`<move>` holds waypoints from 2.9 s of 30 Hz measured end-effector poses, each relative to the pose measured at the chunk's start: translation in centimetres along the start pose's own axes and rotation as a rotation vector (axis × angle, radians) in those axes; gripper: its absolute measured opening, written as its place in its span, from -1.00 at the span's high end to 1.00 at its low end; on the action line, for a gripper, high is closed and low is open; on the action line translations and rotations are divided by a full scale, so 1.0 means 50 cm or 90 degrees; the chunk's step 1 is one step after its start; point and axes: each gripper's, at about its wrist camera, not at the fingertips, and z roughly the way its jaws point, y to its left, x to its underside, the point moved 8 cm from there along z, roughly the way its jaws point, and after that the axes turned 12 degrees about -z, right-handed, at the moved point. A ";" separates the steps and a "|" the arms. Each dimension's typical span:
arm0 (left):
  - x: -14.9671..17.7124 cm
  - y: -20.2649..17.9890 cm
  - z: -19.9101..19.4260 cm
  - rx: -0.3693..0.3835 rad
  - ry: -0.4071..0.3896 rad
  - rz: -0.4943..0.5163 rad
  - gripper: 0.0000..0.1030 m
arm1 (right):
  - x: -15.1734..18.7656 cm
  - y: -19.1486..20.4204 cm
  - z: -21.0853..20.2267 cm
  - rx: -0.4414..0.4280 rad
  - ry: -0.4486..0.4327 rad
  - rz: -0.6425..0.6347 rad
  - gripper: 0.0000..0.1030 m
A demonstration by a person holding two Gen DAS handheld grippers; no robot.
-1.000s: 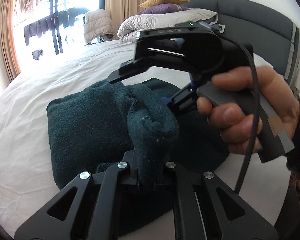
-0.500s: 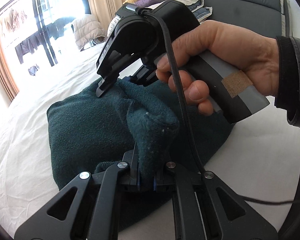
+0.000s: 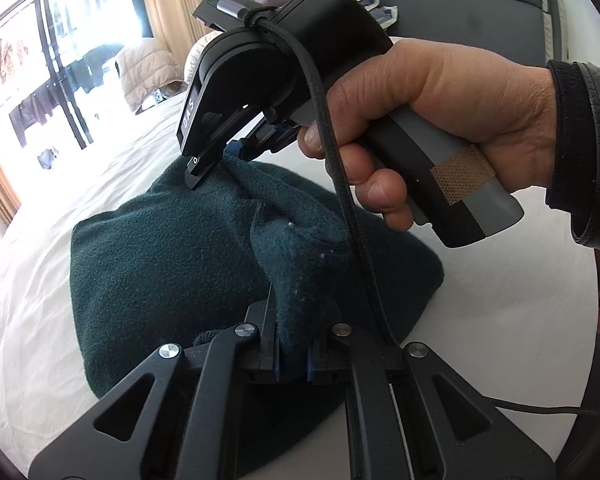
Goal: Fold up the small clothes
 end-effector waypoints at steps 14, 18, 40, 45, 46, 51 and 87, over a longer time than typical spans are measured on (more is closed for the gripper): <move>-0.004 0.050 0.046 0.023 0.027 0.014 0.87 | 0.020 -0.074 0.003 0.052 -0.020 -0.031 0.75; -0.023 0.063 0.065 0.022 0.028 0.003 0.87 | 0.022 -0.085 0.011 0.051 -0.029 -0.014 0.75; 0.010 0.393 -0.130 0.081 -0.031 -0.193 -0.77 | 0.057 -0.078 -0.121 -0.008 -0.065 0.068 0.24; 0.022 0.501 -0.127 0.053 -0.033 -0.247 -0.77 | 0.070 -0.033 -0.078 -0.045 0.018 0.048 0.33; 0.020 0.505 -0.132 0.049 -0.031 -0.245 -0.77 | 0.076 -0.038 -0.062 -0.040 0.033 0.057 0.33; 0.033 0.530 -0.120 0.039 -0.010 -0.234 -0.77 | 0.105 -0.030 -0.011 -0.052 0.070 0.079 0.39; 0.067 0.390 0.023 -0.034 0.040 -0.077 -0.67 | 0.244 0.034 -0.071 0.023 0.074 0.059 0.66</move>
